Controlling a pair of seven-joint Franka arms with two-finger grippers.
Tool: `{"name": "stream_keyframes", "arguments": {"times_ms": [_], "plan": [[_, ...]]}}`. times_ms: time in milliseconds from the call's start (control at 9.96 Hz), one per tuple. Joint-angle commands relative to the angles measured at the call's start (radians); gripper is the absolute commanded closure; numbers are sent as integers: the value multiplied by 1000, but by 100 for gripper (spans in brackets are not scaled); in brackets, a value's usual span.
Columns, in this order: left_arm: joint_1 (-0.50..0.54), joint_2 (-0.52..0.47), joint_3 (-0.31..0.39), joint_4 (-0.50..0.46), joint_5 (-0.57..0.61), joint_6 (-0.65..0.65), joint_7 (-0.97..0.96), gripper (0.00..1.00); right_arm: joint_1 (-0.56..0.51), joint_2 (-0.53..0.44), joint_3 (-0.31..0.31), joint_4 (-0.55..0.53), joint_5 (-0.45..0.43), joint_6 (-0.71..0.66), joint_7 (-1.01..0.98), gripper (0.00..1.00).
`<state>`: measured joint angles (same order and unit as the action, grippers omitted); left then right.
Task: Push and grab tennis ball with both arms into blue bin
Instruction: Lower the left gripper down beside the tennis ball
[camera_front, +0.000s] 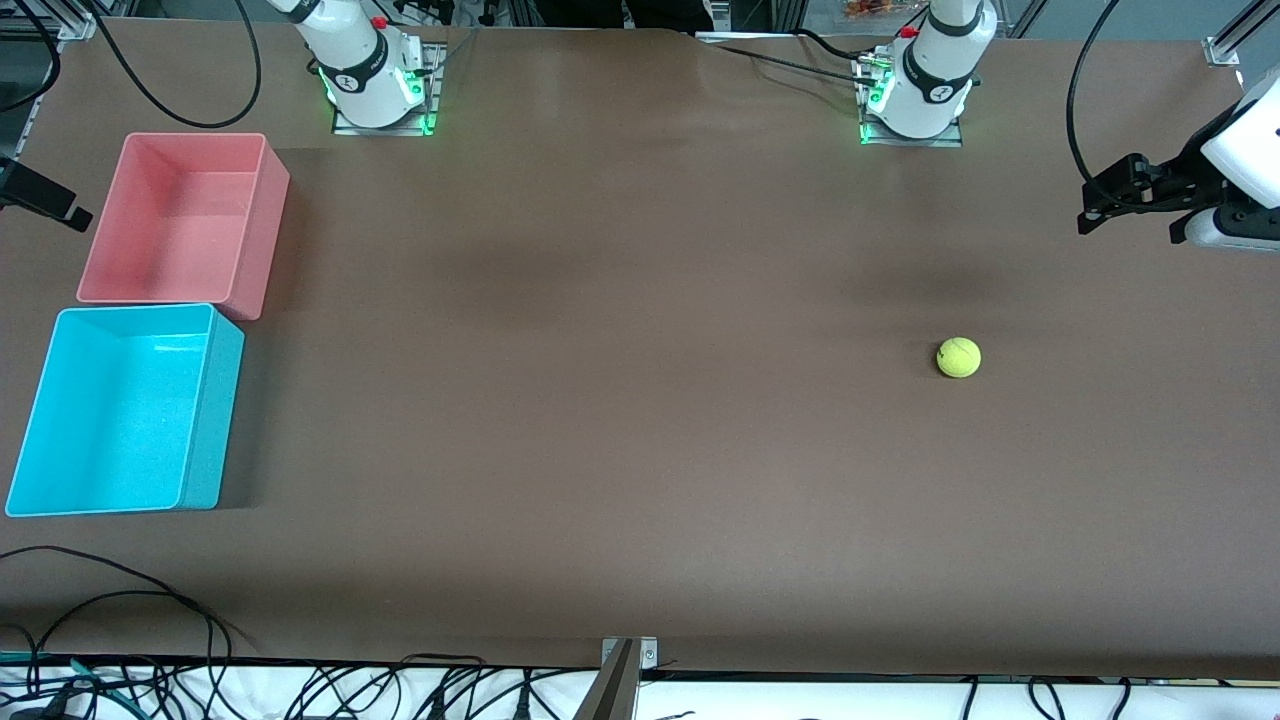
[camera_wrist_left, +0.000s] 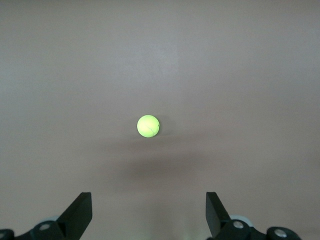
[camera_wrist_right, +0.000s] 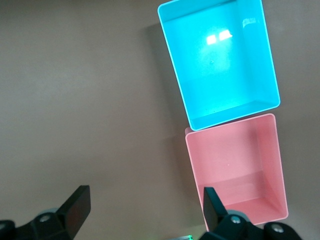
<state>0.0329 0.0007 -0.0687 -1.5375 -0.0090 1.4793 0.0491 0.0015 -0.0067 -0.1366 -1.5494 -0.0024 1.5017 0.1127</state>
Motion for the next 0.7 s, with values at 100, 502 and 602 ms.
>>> {"name": "stream_keyframes", "arguments": {"times_ms": [100,502,602], "plan": [[1,-19,9,-111,24,112,5,0,-5,2,-1,22,19,-15,-10,0],[-4,-8,44,-214,69,203,5,0,-5,2,3,20,25,-14,-10,0],[-5,-8,44,-269,87,257,5,0,-5,2,3,20,25,-15,-10,0]]}}
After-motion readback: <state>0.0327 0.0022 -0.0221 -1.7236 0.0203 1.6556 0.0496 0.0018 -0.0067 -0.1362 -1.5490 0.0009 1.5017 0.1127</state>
